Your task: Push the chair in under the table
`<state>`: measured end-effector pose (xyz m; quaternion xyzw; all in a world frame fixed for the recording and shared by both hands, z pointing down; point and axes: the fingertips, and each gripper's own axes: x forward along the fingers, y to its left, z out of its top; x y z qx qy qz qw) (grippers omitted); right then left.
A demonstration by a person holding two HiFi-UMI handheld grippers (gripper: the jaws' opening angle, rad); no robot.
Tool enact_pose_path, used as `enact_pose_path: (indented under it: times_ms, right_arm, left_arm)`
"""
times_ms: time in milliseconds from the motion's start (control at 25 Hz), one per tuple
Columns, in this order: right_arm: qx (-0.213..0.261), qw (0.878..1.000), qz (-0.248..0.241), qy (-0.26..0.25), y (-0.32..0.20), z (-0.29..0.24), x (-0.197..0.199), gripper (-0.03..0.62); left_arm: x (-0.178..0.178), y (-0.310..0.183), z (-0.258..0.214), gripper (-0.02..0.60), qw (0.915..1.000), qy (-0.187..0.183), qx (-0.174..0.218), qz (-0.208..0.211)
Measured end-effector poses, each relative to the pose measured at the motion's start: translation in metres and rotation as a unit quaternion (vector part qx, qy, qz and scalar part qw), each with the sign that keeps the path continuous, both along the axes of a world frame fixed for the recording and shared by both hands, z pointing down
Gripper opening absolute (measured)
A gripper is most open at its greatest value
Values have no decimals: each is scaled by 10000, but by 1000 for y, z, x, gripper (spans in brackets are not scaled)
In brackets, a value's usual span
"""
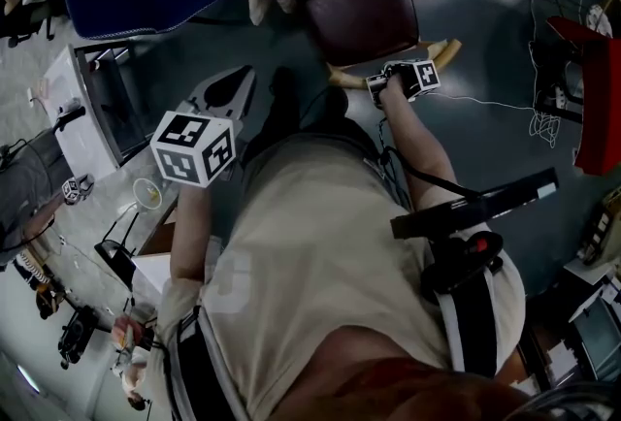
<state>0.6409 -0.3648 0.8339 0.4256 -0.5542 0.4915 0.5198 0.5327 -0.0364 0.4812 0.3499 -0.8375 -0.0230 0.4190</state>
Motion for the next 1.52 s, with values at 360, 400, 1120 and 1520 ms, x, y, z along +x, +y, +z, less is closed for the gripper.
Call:
enact_pose_path:
  times_ms: [360, 400, 1120, 1520]
  right_arm:
    - [108, 9999, -60, -3, -11, 13, -2, 61]
    - [95, 9999, -75, 1, -11, 12, -3, 61]
    - [193, 9995, 228, -30, -3, 1, -19, 61]
    - [247, 9993, 275, -7, -2, 0, -25, 61]
  left_arm:
    - [-3, -7, -1, 6, 10000, 4, 4, 57]
    - [-3, -8, -1, 6, 10000, 2, 2, 67]
    - [-9, 0, 3, 6, 9999, 78, -82, -39]
    - [-17, -4, 6, 6, 9999, 102, -117, -5]
